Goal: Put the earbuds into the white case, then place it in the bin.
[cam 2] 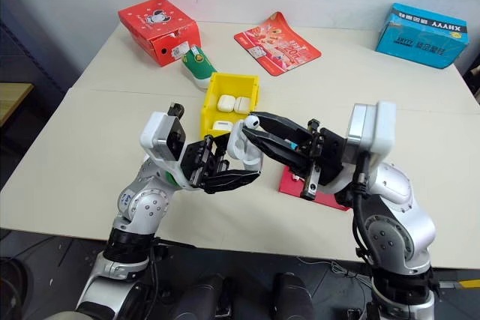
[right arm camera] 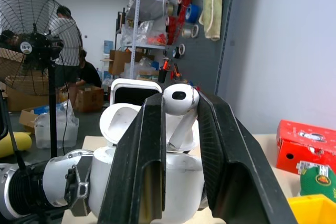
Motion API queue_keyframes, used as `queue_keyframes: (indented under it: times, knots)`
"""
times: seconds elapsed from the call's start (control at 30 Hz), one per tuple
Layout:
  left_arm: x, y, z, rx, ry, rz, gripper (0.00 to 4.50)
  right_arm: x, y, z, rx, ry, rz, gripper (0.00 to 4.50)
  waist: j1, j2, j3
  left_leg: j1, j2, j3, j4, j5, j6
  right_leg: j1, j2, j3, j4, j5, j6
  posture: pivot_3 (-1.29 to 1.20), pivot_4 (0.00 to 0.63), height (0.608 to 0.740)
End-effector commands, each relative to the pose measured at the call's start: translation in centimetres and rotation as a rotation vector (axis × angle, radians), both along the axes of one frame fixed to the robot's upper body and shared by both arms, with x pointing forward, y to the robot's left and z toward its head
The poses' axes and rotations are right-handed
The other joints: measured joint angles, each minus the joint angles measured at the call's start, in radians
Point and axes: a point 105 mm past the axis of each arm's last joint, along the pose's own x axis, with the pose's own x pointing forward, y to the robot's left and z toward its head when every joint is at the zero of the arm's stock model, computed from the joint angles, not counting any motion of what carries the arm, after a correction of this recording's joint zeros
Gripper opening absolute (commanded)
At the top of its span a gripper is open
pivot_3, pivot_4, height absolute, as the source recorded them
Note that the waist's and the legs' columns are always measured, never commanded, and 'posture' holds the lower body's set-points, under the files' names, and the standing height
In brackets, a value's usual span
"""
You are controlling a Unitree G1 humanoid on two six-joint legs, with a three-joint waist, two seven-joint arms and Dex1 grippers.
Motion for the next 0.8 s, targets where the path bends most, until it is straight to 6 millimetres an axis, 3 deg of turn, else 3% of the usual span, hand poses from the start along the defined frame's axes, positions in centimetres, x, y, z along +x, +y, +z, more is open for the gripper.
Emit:
queue_keyframes:
  times: [0.03, 0.4, 0.43, 0.63, 0.8]
  knots:
    - [-0.7, -0.3, 1.0, -0.039, -0.050, -0.022, 2.79, 0.2, 0.1, -0.7, -0.048, 0.017, -0.001, 0.45, 0.001, 0.000, 0.000, 0.000, 0.000, 0.000, 0.000, 0.000, 0.000, 0.000, 0.000, 0.000, 0.000, 0.000, 0.000, 0.00, 0.150, 0.740]
    - [-0.6, -0.4, 1.2, -0.050, -0.067, -0.003, 2.79, 0.2, 0.0, -1.8, -0.081, 0.094, 0.020, 0.45, 0.001, 0.000, 0.000, 0.000, 0.000, 0.000, 0.000, 0.000, 0.001, 0.000, 0.000, 0.000, -0.001, 0.000, 0.000, 0.00, 0.150, 0.740]
    - [-0.6, -0.4, 1.2, -0.051, -0.070, -0.002, 2.79, 0.2, 0.0, -1.9, -0.079, 0.106, 0.028, 1.17, 0.001, 0.000, 0.000, 0.000, 0.000, 0.000, 0.000, 0.000, 0.001, 0.000, -0.001, 0.000, -0.001, 0.000, 0.000, 0.00, 0.150, 0.740]
    - [-0.5, -0.4, 1.3, -0.055, -0.080, 0.004, 2.79, 0.2, 0.0, -1.7, -0.089, 0.099, 0.042, 2.98, 0.001, 0.000, 0.000, 0.000, 0.000, -0.001, 0.000, 0.000, 0.001, 0.000, -0.001, 0.000, -0.001, 0.000, 0.000, 0.00, 0.150, 0.740]
    - [-0.3, -0.3, 0.9, -0.052, -0.080, 0.020, 2.79, 0.5, -1.4, 0.2, -0.070, 0.066, -0.016, 4.46, 0.001, 0.000, 0.000, -0.001, 0.000, -0.001, 0.000, -0.001, 0.001, 0.000, -0.001, 0.000, -0.002, 0.000, 0.000, 0.00, 0.150, 0.740]
